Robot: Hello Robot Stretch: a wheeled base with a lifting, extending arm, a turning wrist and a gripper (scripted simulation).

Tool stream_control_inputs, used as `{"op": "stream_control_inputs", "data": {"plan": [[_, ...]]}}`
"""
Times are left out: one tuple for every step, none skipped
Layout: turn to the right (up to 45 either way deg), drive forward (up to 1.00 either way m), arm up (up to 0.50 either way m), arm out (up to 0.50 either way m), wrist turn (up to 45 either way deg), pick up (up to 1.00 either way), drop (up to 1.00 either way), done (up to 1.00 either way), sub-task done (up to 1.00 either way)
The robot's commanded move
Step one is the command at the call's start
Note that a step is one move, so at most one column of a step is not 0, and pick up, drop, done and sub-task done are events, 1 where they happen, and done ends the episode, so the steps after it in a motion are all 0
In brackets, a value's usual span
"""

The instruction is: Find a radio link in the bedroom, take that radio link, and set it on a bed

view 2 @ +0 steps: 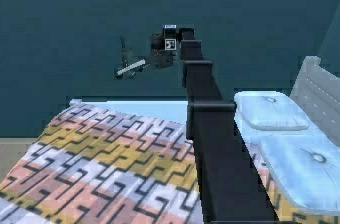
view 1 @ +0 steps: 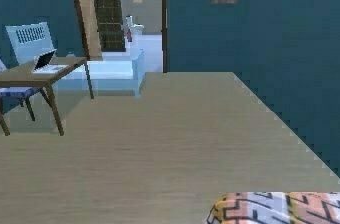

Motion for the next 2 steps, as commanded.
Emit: {"op": "stream_control_inputs", "data": {"plan": [[0.0,0.0,0.0,0.0,45.0,0.0,0.0,0.0,0.0],[0.0,0.0,0.0,0.0,21.0,0.0,0.0,0.0,0.0]]}}
